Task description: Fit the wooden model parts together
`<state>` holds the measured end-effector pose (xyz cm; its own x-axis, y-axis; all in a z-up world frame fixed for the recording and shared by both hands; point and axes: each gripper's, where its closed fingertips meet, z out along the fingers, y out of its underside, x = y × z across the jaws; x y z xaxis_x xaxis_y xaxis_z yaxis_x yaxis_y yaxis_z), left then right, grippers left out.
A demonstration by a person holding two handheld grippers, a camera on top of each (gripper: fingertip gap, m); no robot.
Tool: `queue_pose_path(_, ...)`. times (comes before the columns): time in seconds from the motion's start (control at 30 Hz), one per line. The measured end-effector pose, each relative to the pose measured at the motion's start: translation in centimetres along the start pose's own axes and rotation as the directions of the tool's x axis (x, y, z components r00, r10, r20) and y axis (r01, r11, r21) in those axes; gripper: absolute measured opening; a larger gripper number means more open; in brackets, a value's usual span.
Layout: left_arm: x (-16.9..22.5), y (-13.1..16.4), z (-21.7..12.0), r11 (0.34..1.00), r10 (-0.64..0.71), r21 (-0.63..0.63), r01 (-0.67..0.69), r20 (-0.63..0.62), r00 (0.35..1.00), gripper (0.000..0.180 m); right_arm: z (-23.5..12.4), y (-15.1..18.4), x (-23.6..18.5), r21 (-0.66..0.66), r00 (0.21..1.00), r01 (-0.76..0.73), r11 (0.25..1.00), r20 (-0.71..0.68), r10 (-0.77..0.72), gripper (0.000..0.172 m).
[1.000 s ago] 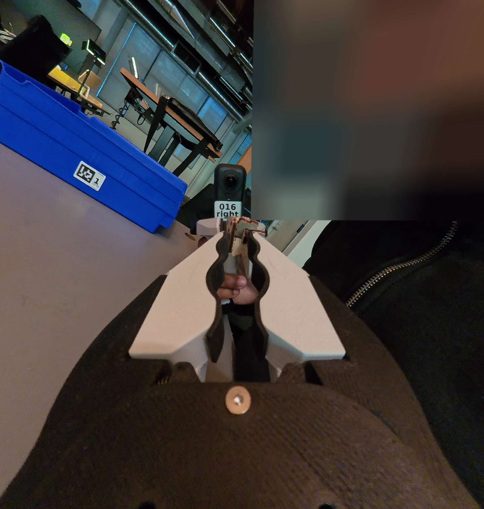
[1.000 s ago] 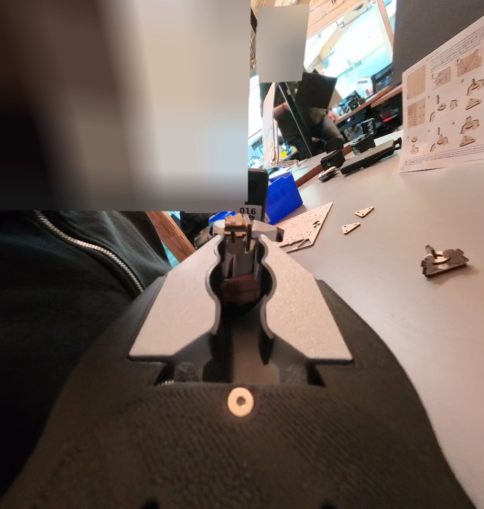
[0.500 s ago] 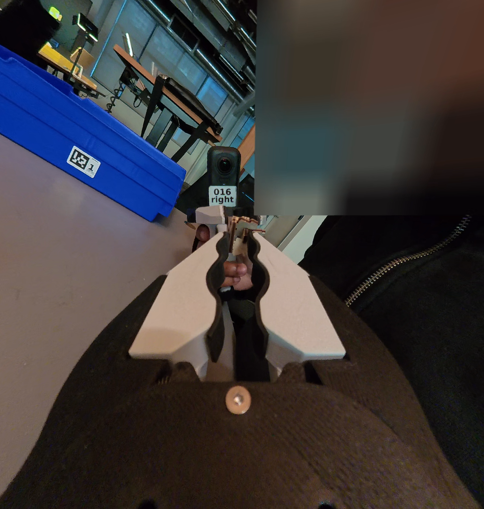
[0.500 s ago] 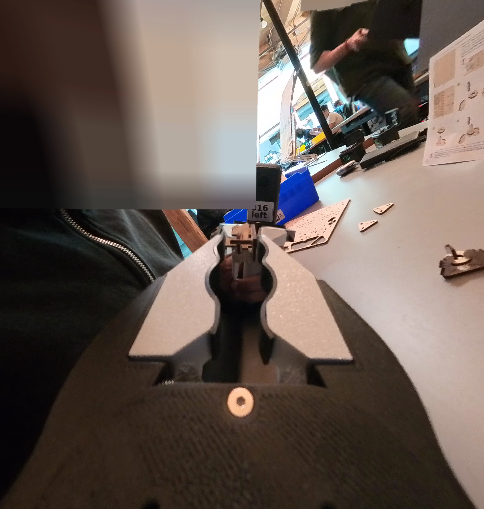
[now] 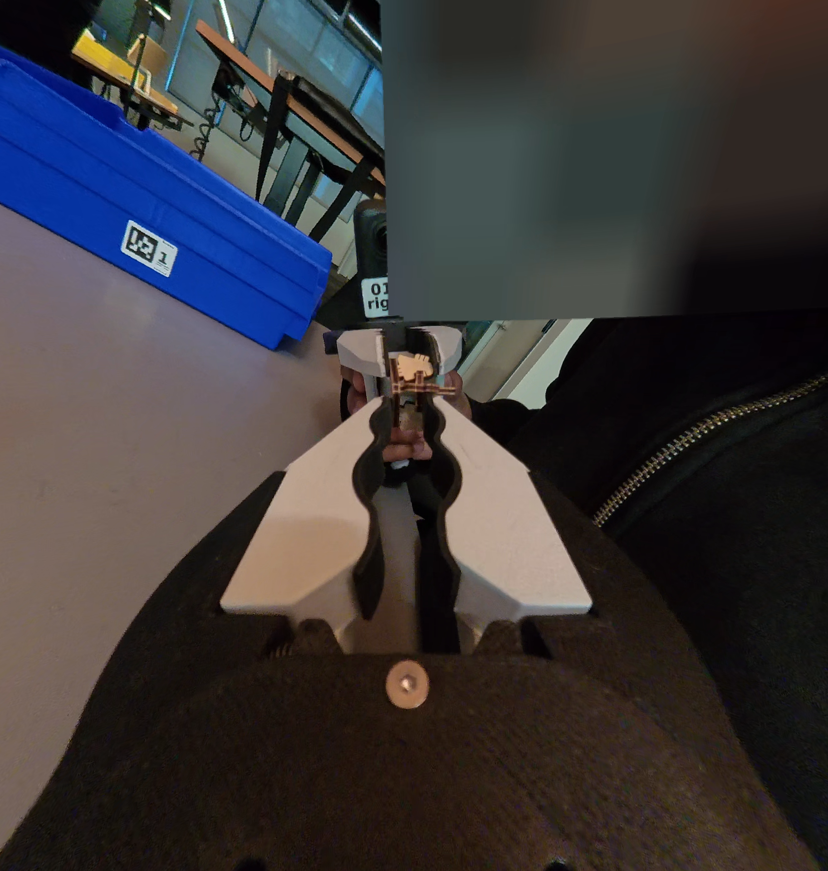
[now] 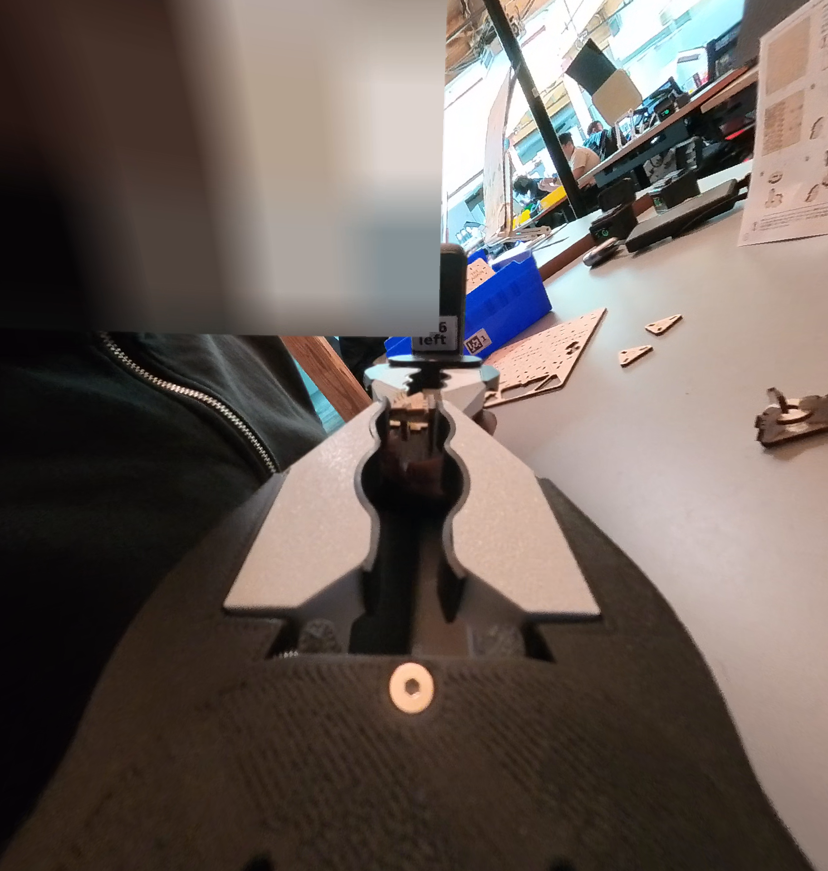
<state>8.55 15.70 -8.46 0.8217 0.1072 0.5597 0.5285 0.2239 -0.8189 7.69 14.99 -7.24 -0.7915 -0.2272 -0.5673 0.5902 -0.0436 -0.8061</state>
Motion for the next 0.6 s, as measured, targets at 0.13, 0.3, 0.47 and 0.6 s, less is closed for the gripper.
queue_pose_path(0.13, 0.19, -0.09, 0.08, 1.0, -0.002, 0.017, 0.001, 0.005, 1.0, 0.01, -0.04, 0.05, -0.2, -0.024, 0.999, 0.033, 0.999, -0.005, -0.033, 0.017)
queue_pose_path(0.3, 0.04, -0.05, 0.02, 1.0, -0.014, 0.024, 0.013, 0.017, 1.0, 0.01, -0.02, 0.21, -0.05, -0.032, 0.996, 0.079, 0.996, -0.036, -0.08, 0.017)
queue_pose_path(0.47, -0.11, 0.02, -0.05, 0.999, -0.023, 0.029, 0.023, 0.028, 0.999, 0.01, 0.06, 0.37, 0.08, -0.053, 0.988, 0.131, 0.99, -0.074, -0.135, 0.017)
queue_pose_path(0.6, -0.4, 0.35, 0.01, 1.0, -0.025, 0.017, 0.024, 0.048, 0.999, 0.01, 0.09, 0.61, 0.29, -0.081, 0.976, 0.18, 0.98, -0.11, -0.189, 0.017)
